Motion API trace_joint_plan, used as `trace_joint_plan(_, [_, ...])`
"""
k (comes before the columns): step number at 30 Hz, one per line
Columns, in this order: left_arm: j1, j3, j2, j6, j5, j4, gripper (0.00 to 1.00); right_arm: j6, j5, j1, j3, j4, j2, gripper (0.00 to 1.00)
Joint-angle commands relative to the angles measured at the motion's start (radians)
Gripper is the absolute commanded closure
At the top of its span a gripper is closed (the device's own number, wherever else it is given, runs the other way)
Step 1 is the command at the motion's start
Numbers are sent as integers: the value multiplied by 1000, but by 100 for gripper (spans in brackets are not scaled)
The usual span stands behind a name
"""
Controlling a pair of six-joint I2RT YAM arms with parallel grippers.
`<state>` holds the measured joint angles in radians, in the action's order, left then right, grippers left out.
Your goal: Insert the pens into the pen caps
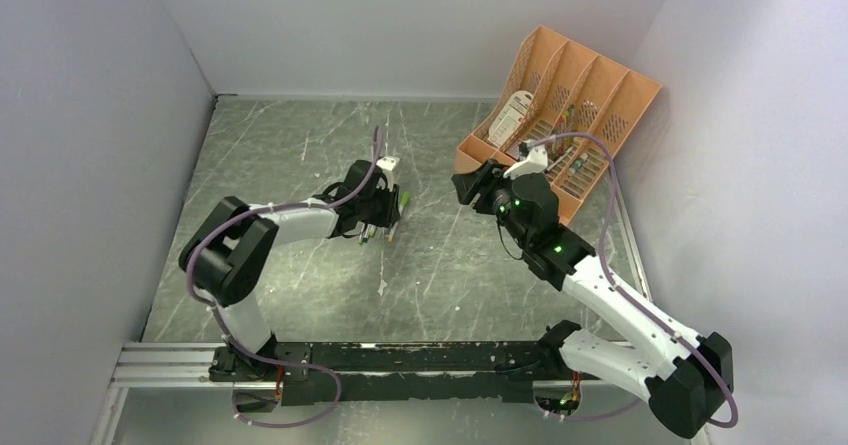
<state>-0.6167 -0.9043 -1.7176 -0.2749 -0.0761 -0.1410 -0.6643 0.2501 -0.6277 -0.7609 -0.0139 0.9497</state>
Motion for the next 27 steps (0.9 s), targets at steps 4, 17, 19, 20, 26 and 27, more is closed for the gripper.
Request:
trace_joint_plan(4, [12, -108, -118, -32, 49, 85, 58, -54, -65, 10, 41, 32, 13, 45])
trace_joint_plan(17, [14, -44, 222, -50, 101, -18, 52, 2, -166, 22, 12, 10, 338, 65])
trace_joint_plan(19, [14, -22, 287, -45, 120, -17, 50, 8, -182, 23, -25, -7, 451, 76])
trace_joint_plan(20, [15, -2, 324, -55, 131, -27, 47, 14, -188, 21, -54, -4, 509, 81])
trace_joint_plan(26, [22, 68, 530, -34, 116, 26, 24, 26, -240, 5, -207, -74, 761, 95])
trace_joint_plan(27, [22, 109, 572, -31, 103, -9, 19, 28, -249, 4, -230, -75, 801, 96])
